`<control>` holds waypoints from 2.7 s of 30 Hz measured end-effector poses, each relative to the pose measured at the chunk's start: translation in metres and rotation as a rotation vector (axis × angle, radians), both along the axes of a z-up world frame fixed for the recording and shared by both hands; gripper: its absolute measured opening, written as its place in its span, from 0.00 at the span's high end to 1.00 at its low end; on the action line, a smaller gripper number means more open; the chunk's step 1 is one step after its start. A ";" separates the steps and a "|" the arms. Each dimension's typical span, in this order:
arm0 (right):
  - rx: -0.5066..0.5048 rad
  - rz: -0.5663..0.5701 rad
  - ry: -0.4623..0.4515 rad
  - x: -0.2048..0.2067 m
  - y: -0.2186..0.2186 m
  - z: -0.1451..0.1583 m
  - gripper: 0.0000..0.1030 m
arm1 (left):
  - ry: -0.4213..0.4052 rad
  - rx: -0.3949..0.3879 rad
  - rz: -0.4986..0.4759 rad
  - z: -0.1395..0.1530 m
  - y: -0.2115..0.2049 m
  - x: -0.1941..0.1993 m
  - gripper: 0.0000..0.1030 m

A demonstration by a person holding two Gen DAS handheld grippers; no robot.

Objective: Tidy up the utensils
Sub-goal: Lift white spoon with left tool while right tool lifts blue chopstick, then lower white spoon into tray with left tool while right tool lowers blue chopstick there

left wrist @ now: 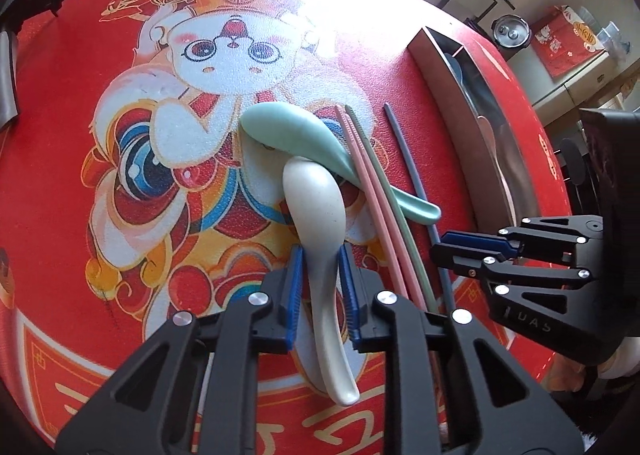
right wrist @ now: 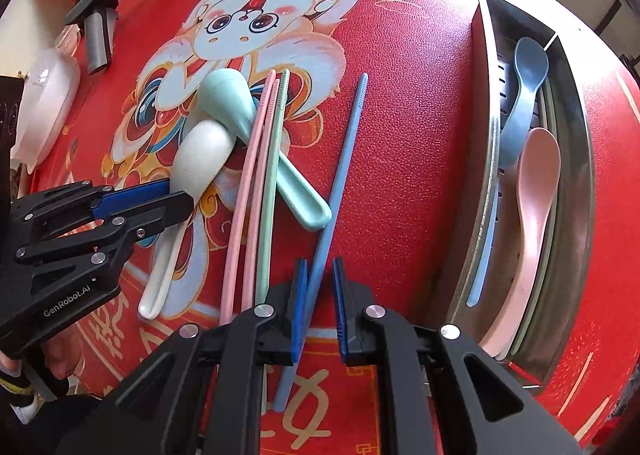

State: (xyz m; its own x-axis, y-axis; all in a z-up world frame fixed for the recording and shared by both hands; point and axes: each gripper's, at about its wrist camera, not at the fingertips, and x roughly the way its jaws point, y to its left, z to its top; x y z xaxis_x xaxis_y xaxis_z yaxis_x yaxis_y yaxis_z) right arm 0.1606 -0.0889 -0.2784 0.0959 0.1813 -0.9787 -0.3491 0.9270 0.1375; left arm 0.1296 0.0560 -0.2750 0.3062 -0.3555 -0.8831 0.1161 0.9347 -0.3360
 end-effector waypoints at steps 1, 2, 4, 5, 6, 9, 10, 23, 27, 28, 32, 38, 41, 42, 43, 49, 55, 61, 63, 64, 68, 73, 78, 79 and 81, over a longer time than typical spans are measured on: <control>0.003 -0.003 0.001 0.000 -0.001 0.000 0.87 | -0.006 -0.009 -0.004 0.002 0.000 -0.001 0.84; 0.007 -0.006 0.002 0.000 -0.001 0.000 0.87 | -0.013 -0.021 -0.010 0.004 -0.001 -0.003 0.85; 0.011 -0.009 0.002 0.001 -0.002 0.001 0.87 | -0.018 -0.042 -0.030 0.005 0.000 -0.007 0.88; 0.011 -0.010 0.002 0.001 -0.003 0.001 0.87 | -0.016 -0.041 -0.037 0.005 -0.002 -0.008 0.88; 0.011 -0.010 0.002 0.001 -0.003 0.001 0.87 | -0.016 -0.040 -0.040 0.004 -0.003 -0.009 0.87; 0.011 -0.009 0.002 0.001 -0.002 0.002 0.87 | -0.007 -0.047 -0.041 0.001 -0.007 -0.006 0.87; 0.012 -0.010 0.002 0.001 -0.002 0.002 0.87 | -0.003 -0.044 -0.046 0.000 -0.009 -0.007 0.86; 0.036 -0.022 0.006 0.001 -0.009 0.001 0.88 | -0.005 0.073 -0.051 -0.007 -0.010 -0.015 0.89; 0.015 -0.012 -0.001 0.001 -0.006 0.002 0.88 | 0.011 0.054 -0.017 -0.008 0.007 -0.018 0.88; 0.009 -0.008 -0.002 0.001 -0.005 0.002 0.88 | 0.013 0.046 -0.013 -0.008 0.010 -0.018 0.87; 0.007 -0.009 -0.004 -0.001 -0.001 0.002 0.88 | 0.014 0.019 0.007 -0.010 0.018 -0.020 0.87; -0.073 0.038 -0.019 -0.004 0.013 0.002 0.87 | 0.006 0.011 0.018 -0.010 0.022 -0.023 0.87; -0.115 0.068 -0.020 -0.007 0.022 0.001 0.88 | 0.012 0.003 0.023 -0.011 0.025 -0.024 0.87; -0.126 0.076 -0.021 -0.007 0.025 0.001 0.88 | 0.012 0.005 0.023 -0.011 0.025 -0.024 0.87; -0.135 0.083 -0.021 -0.008 0.027 0.001 0.89 | 0.013 0.008 0.023 -0.010 0.026 -0.024 0.87; -0.086 0.041 0.010 -0.009 0.027 0.002 0.94 | 0.007 0.037 0.019 -0.007 0.019 -0.023 0.87; -0.018 -0.031 0.030 -0.008 0.014 0.005 0.94 | 0.012 0.018 0.024 -0.007 0.018 -0.023 0.87; -0.009 -0.052 0.047 -0.012 0.009 -0.002 0.94 | 0.012 0.013 0.026 -0.008 0.022 -0.022 0.87; -0.005 -0.051 0.045 -0.012 0.009 -0.002 0.94 | 0.011 0.014 0.027 -0.008 0.022 -0.022 0.87; -0.003 -0.051 0.041 -0.013 0.010 -0.002 0.94 | 0.011 0.013 0.029 -0.008 0.022 -0.022 0.87; 0.017 -0.062 0.032 -0.014 -0.006 -0.001 0.94 | 0.016 0.003 0.032 -0.007 0.023 -0.023 0.88; 0.060 -0.077 0.018 -0.012 -0.016 0.010 0.94 | 0.003 -0.031 0.033 -0.001 0.027 -0.030 0.89; 0.091 -0.083 -0.009 -0.012 -0.024 0.023 0.94 | -0.007 -0.042 0.032 0.009 0.030 -0.033 0.89; 0.097 -0.083 -0.014 -0.013 -0.022 0.026 0.94 | -0.008 -0.046 0.034 0.011 0.031 -0.033 0.89; 0.105 -0.079 -0.023 -0.013 -0.022 0.030 0.94 | -0.010 -0.056 0.037 0.015 0.031 -0.032 0.89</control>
State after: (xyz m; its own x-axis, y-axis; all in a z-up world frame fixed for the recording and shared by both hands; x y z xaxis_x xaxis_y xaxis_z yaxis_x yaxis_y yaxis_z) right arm 0.1474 -0.1111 -0.2484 0.1360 0.2737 -0.9521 -0.2794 0.9327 0.2282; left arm 0.0973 0.0874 -0.2596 0.3287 -0.3924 -0.8591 0.0849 0.9182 -0.3869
